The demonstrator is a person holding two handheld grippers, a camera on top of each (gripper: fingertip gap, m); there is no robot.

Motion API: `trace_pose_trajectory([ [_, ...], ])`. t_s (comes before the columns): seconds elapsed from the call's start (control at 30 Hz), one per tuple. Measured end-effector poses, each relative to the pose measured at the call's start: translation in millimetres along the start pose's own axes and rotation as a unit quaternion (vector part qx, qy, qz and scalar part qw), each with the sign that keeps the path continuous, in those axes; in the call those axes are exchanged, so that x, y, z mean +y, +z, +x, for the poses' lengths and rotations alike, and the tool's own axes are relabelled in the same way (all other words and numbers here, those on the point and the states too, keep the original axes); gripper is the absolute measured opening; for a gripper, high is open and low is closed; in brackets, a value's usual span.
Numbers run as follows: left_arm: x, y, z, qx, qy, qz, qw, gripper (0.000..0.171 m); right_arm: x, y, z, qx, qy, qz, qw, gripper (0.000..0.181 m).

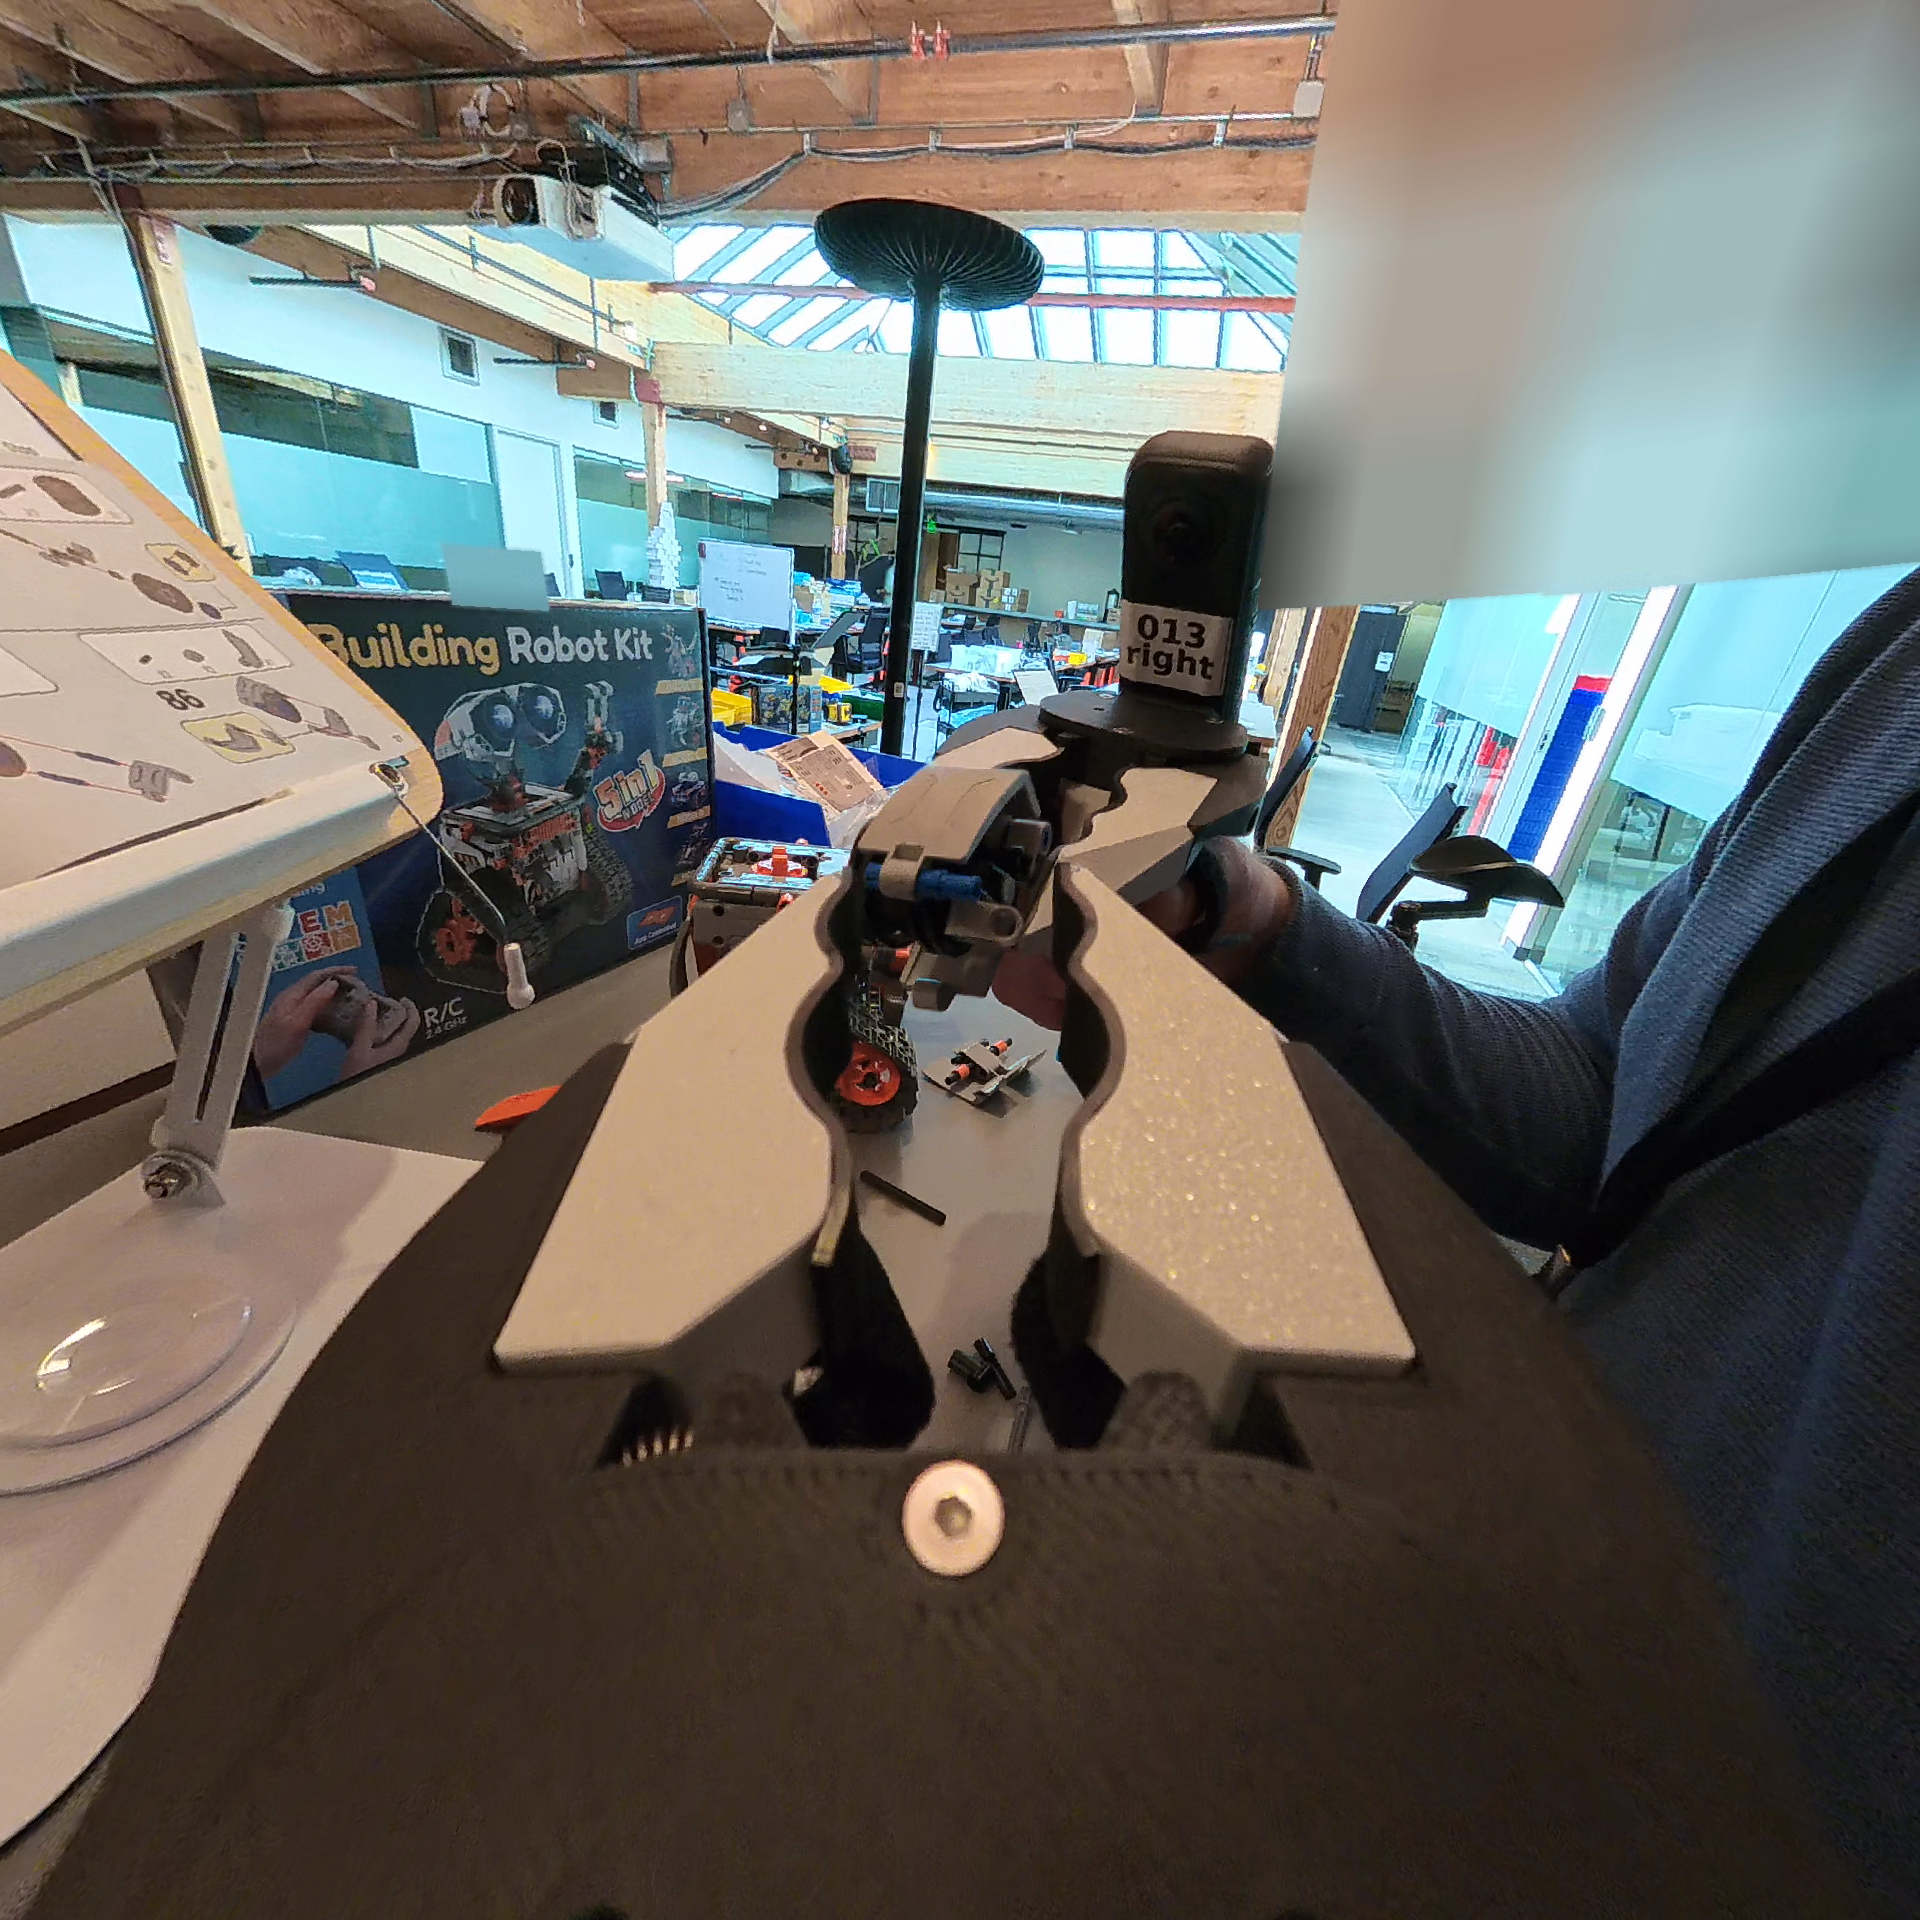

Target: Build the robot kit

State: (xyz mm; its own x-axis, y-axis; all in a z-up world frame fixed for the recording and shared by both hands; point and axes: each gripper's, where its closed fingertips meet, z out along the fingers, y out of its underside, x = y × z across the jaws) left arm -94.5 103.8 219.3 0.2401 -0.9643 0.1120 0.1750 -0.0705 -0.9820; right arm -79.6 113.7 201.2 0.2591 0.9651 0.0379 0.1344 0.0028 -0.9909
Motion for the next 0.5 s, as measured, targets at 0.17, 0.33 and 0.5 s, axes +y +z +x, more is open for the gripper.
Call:
trace_pose_trajectory([
  [0.17, 1.9, 1.6, 1.1, 0.002, 0.000, -0.005, 1.000, 0.033, -1.3, -1.1, 2.2, -0.004, 0.016, 0.010, 1.000, 0.035],
  [0.33, 0.5, 1.6, 1.5, 0.003, -0.003, -0.002, 1.000, 0.033, -3.0, -2.8, 3.3, -0.006, 0.024, 0.017, 1.000, 0.036],
  [0.5, 0.8, 2.4, 1.7, 0.002, -0.003, -0.002, 1.000, 0.034, -4.7, -4.7, 6.0, -0.011, 0.044, 0.029, 0.999, 0.036],
])
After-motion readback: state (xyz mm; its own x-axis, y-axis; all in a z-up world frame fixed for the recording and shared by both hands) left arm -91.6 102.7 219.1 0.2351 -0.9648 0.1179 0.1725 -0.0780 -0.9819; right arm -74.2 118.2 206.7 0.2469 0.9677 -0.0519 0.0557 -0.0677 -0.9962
